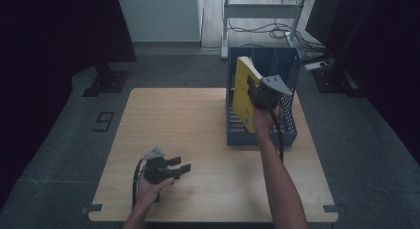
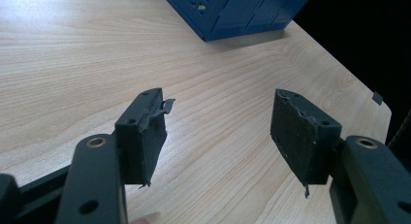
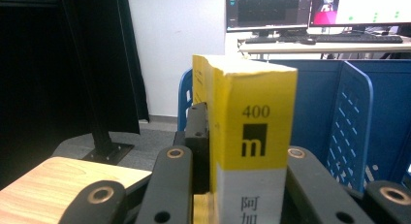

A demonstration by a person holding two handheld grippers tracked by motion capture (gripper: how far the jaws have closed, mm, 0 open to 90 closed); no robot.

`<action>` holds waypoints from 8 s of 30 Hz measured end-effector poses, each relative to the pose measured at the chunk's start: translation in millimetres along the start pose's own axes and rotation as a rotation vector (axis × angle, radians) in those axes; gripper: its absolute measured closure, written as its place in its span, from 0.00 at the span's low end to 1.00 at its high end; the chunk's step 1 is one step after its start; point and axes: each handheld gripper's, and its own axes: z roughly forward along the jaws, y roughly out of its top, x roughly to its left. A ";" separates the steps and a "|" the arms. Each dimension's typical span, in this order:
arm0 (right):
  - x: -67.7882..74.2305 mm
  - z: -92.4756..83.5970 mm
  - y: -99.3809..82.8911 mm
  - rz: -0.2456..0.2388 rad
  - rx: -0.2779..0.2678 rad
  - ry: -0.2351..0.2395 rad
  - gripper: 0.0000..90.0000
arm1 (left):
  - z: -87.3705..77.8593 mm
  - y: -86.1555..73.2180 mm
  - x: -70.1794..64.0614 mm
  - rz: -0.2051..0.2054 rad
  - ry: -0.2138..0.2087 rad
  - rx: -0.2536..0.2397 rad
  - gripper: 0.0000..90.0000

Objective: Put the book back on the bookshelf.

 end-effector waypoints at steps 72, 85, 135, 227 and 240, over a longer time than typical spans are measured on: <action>10.8 66.1 -55.3 -0.018 0.063 -0.062 0.83 | 0.4 -2.6 5.8 -0.019 0.006 -0.010 0.42; 5.9 52.2 -59.6 -0.005 0.103 -0.062 0.82 | -0.1 -2.4 2.0 -0.007 0.009 -0.040 0.42; 2.6 41.7 -45.8 -0.055 0.325 -0.006 0.82 | 5.1 -3.8 -2.1 0.007 0.014 -0.017 0.42; 18.0 110.1 -50.7 -0.048 0.221 -0.096 0.81 | 4.0 -4.1 1.1 0.004 0.015 -0.020 0.44; 17.5 100.0 -45.2 -0.089 0.221 -0.044 0.69 | 8.4 -5.2 -3.1 0.016 0.004 0.000 0.43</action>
